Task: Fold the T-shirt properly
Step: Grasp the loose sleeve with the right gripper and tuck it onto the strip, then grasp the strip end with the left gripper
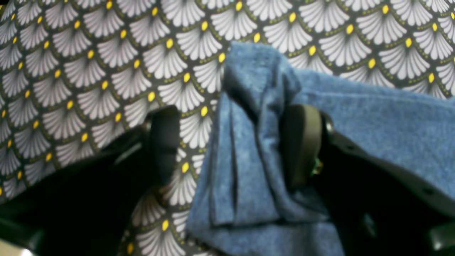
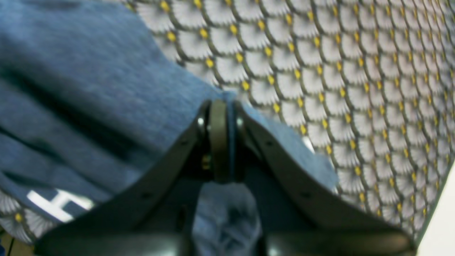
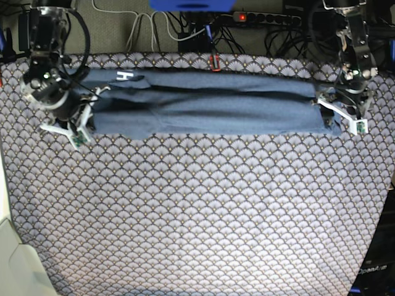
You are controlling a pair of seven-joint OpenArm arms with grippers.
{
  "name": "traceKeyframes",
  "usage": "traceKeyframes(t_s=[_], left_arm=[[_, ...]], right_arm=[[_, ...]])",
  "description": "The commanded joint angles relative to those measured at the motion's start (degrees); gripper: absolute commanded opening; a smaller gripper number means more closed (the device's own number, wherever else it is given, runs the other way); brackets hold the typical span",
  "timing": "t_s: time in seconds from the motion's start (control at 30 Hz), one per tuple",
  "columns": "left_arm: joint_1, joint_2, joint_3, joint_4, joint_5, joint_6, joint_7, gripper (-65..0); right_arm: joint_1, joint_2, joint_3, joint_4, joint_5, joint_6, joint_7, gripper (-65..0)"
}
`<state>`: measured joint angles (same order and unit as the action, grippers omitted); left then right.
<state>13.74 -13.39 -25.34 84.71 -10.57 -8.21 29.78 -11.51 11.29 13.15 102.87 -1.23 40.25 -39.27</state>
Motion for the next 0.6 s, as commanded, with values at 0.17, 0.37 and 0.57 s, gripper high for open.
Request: traceKeyframes(t_s=[0.17, 0.37, 0.57], left_arm=[[-0.59, -0.90, -0.02, 0.70, 0.15, 0.16, -1.25, -22.2], [-0.42, -0.72, 0.07, 0.70, -0.03, 0.16, -1.25, -22.2], [-0.24, -0.63, 0.07, -0.71, -0.29, 0.16, -1.25, -22.2]], right_arm=[[-2.51, 0.45, 0.61, 0.91, 0.14, -0.25, 1.07, -65.0], [-3.39, -0.61, 0.44, 0.47, 0.14, -0.25, 1.16, -65.0], [-3.39, -0.70, 0.44, -0.32, 0.14, -0.25, 1.16, -65.0]])
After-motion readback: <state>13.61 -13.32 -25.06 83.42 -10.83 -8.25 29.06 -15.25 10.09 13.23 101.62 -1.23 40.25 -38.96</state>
